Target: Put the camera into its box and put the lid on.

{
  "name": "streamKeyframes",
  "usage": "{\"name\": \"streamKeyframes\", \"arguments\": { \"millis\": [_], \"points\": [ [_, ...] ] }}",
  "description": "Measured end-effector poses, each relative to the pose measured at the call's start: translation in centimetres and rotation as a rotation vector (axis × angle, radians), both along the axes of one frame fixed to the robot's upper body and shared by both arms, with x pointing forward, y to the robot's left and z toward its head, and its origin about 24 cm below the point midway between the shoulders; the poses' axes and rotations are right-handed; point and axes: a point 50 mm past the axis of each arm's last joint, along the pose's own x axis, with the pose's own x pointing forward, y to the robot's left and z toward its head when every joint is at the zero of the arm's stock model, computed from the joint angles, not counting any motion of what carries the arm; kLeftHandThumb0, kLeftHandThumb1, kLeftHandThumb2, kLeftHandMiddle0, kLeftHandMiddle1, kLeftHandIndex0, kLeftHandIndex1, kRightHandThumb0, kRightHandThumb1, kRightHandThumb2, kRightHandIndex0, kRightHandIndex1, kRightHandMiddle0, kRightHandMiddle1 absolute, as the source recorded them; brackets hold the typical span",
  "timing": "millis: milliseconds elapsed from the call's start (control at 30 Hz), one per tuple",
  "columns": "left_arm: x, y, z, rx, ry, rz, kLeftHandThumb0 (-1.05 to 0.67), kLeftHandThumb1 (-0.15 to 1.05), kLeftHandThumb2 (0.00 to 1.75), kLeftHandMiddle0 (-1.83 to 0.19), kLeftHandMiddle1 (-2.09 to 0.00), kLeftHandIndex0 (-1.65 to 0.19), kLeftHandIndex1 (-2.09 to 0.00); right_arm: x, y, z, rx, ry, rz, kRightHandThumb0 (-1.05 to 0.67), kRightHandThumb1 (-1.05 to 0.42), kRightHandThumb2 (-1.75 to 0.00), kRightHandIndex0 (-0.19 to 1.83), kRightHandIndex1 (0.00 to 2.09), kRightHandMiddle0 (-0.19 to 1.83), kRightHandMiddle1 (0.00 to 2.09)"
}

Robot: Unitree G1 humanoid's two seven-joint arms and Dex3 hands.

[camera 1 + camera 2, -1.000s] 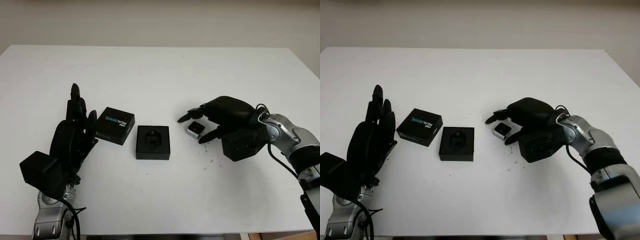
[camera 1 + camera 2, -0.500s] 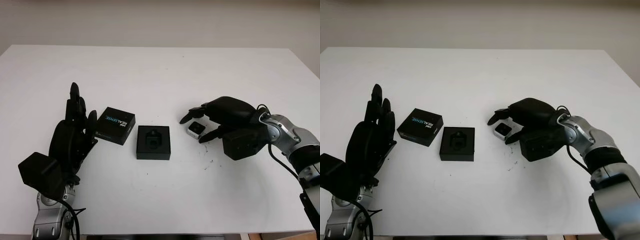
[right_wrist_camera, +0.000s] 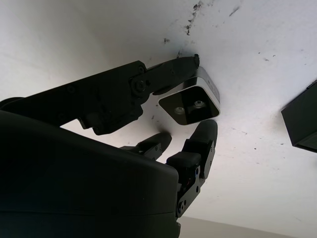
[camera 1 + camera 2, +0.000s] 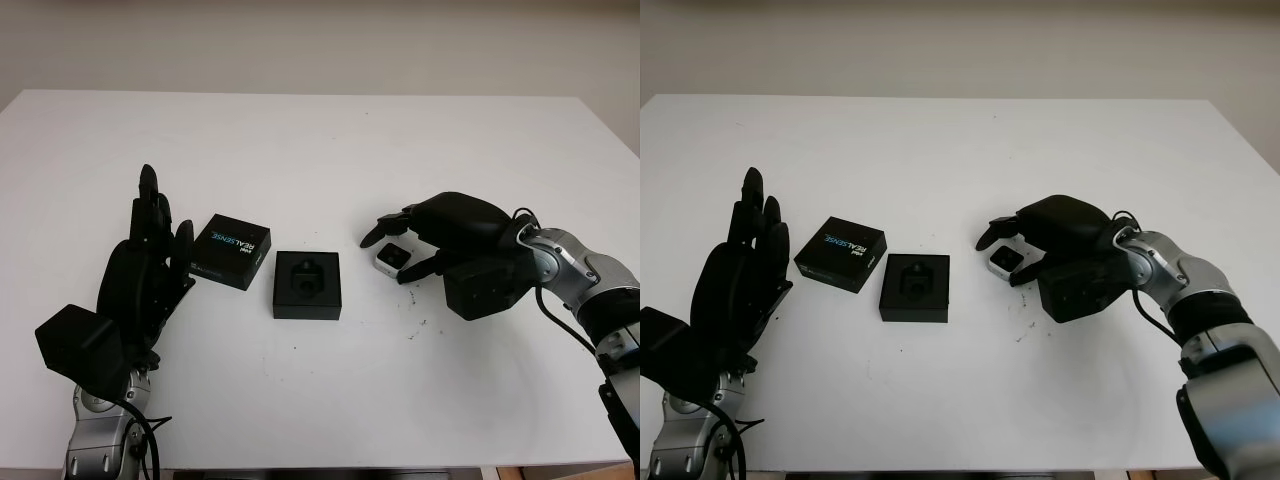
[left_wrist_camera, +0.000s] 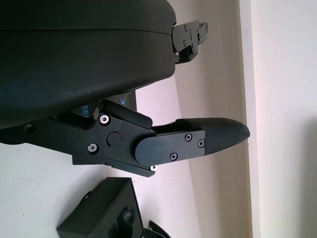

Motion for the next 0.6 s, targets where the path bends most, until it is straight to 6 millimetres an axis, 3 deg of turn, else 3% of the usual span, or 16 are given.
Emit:
{"name": "streamKeyframes", "arguments": {
  "millis": [600],
  "points": [
    [0.02, -0.01, -0.07, 0.005, 0.01, 0.002, -0.75, 1.05, 0.55, 0.19, 0.0, 0.19, 0.0, 0.58, -0.01, 0.44, -0.06, -0.007, -0.025, -0.29, -0.89, -0.06, 0.53, 0.29, 0.43, 0.63]
  ]
}}
